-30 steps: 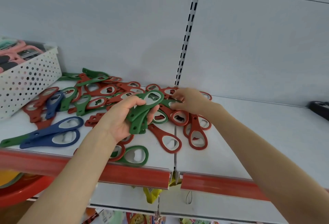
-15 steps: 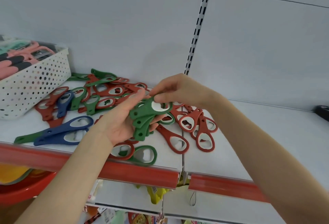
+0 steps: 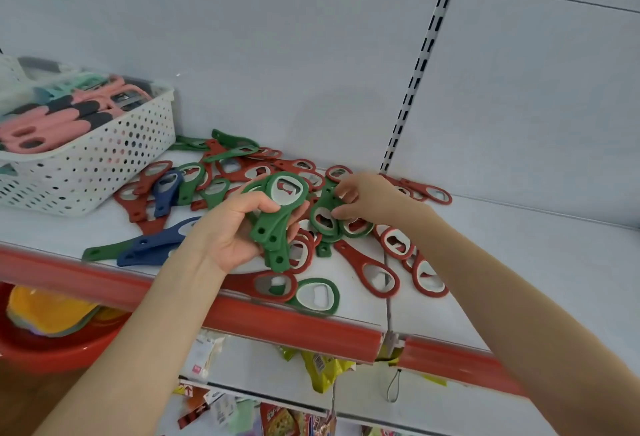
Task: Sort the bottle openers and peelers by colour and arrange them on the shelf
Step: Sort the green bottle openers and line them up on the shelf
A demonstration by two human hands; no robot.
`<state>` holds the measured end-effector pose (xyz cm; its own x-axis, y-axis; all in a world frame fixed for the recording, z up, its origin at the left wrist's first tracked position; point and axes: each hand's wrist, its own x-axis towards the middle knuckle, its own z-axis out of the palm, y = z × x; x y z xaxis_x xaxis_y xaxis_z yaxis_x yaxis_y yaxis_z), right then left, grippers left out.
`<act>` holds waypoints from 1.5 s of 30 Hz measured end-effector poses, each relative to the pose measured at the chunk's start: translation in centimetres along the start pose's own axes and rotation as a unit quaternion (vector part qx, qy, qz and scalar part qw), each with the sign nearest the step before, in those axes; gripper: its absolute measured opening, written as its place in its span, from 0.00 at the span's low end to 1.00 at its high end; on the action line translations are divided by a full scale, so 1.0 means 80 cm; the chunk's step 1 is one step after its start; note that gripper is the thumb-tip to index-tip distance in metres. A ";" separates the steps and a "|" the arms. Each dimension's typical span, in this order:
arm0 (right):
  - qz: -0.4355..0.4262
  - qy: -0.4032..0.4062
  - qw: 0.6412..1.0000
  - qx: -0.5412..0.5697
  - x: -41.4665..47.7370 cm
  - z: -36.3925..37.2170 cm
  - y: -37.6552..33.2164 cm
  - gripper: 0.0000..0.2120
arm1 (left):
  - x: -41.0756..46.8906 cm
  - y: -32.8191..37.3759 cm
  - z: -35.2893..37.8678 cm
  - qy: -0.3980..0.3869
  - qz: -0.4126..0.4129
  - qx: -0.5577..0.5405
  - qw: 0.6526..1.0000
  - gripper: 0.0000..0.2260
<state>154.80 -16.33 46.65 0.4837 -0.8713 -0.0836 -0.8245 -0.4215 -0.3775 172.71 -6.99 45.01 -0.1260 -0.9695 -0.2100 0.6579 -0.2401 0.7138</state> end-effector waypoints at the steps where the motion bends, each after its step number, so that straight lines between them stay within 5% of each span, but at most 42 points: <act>1: 0.007 0.010 1.000 0.014 0.001 0.000 -0.001 0.19 | 0.000 0.000 0.000 -0.007 -0.003 0.001 1.000 0.24; 7: 0.028 0.152 0.962 0.225 -0.002 -0.018 -0.009 0.14 | 0.001 -0.002 -0.005 -0.013 0.013 0.006 1.000 0.24; 11: 0.050 0.181 0.850 0.493 -0.011 -0.038 -0.034 0.06 | 0.004 -0.002 -0.007 -0.014 0.038 -0.004 0.999 0.23; 14: 0.068 0.128 0.768 0.624 -0.025 -0.027 -0.057 0.02 | 0.006 -0.003 -0.001 -0.025 0.066 -0.025 0.997 0.19; 16: 0.062 0.090 0.798 0.593 -0.033 -0.008 -0.066 0.03 | 0.009 -0.003 0.003 -0.022 0.096 -0.037 0.994 0.14; 20: 0.025 0.101 0.932 0.347 -0.040 0.016 -0.068 0.08 | 0.017 0.004 -0.004 0.047 0.129 -0.064 0.989 0.10; 23: 0.023 0.178 0.970 0.161 -0.020 0.014 -0.053 0.10 | 0.016 0.007 -0.010 0.054 0.125 -0.054 0.989 0.11; 26: 0.069 0.088 0.994 0.019 0.003 0.021 -0.042 0.23 | 0.011 0.004 -0.009 0.044 0.129 -0.031 0.990 0.13; 31: 0.066 0.113 0.983 0.127 0.016 0.015 -0.041 0.27 | 0.007 0.003 -0.013 0.043 0.101 -0.023 0.994 0.14; 34: 0.099 0.157 0.950 0.252 0.009 -0.002 -0.043 0.20 | 0.006 0.006 -0.018 0.055 0.083 -0.038 0.994 0.07; 36: 0.117 0.187 0.897 0.382 0.000 -0.013 -0.049 0.10 | 0.006 0.007 -0.022 0.050 0.074 -0.026 0.996 0.05; 38: 0.111 0.185 0.815 0.537 -0.016 -0.018 -0.062 0.02 | 0.004 0.009 -0.024 0.024 0.076 -0.017 0.997 0.15; 40: 0.098 0.160 0.776 0.602 -0.030 -0.012 -0.074 0.02 | 0.000 0.008 -0.023 -0.011 0.097 -0.033 0.995 0.20; 45: 0.072 0.148 0.855 0.492 -0.059 0.031 -0.102 0.04 | -0.008 0.003 -0.016 -0.007 0.140 -0.031 0.990 0.27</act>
<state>160.00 -8.18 47.85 0.1814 -0.9833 -0.0122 -0.1524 -0.0159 -0.9882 173.87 -6.36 44.45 0.0578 -0.9983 -0.0002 0.7134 0.0412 0.6996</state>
